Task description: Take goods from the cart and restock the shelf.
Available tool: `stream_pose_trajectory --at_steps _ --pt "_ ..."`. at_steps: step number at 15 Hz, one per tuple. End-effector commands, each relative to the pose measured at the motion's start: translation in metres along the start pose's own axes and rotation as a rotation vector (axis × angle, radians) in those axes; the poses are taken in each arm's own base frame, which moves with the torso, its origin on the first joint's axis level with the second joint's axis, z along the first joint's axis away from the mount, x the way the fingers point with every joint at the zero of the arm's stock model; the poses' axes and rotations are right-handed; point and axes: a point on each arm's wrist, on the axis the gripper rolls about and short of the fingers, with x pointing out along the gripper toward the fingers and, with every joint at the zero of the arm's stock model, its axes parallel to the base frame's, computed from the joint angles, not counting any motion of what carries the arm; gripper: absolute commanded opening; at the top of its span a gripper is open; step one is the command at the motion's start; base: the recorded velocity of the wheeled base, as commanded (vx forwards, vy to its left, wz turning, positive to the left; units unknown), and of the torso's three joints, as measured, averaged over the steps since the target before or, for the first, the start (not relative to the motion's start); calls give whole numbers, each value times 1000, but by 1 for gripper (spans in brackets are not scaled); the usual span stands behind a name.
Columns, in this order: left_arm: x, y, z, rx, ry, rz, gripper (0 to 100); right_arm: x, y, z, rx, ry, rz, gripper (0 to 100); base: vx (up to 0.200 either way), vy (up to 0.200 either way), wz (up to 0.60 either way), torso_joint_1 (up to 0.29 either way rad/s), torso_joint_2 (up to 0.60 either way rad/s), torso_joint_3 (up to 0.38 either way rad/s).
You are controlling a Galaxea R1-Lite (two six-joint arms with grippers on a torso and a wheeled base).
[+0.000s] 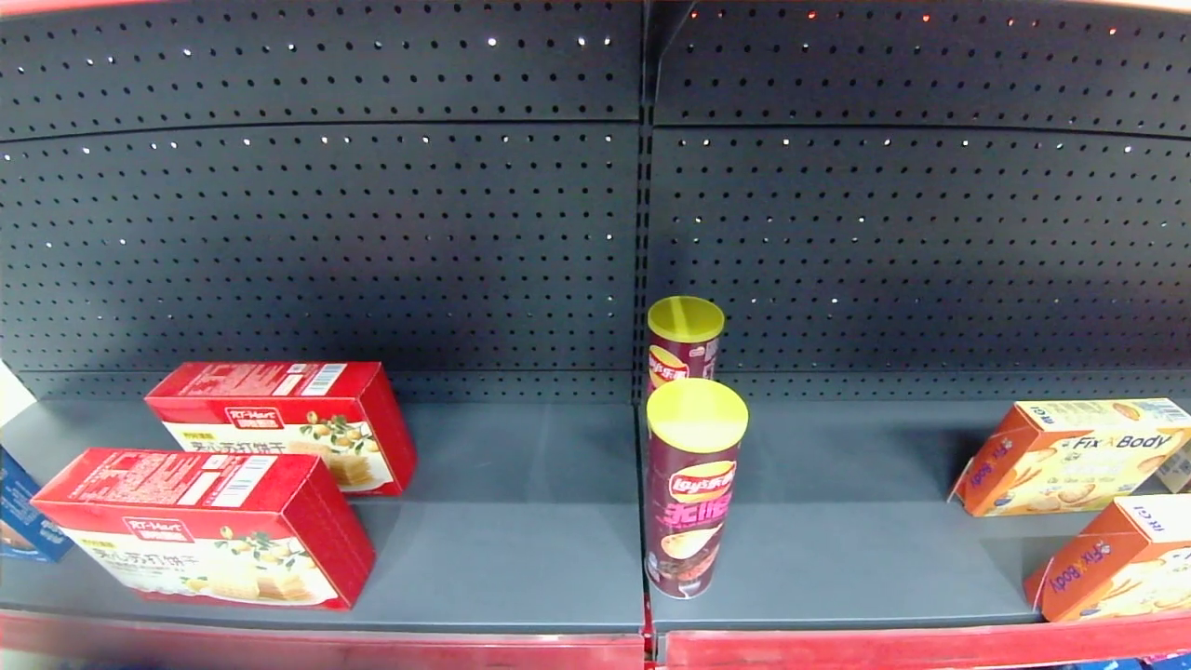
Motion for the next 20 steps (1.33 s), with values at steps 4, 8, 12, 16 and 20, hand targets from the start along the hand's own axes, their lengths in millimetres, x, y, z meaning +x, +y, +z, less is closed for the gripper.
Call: stream_pose_trajectory --at_steps 4,8,12,16,20 --pt "0 0 0 -8 0 7 100 0 0 0 -1 0 0 100 0 -50 0 -1 -1 -2" --pt "0 0 0 -10 0 5 100 0 0 0 -1 0 0 100 0 0 0 0 0 0" --pt "0 0 0 -10 0 5 100 0 0 0 -1 0 0 100 0 0 0 0 0 0" --pt "0 0 0 -10 0 5 100 0 0 0 -1 0 0 100 0 0 0 0 0 0" --pt "0 0 0 -10 0 5 100 0 0 0 -1 0 0 100 0 0 0 0 0 0"
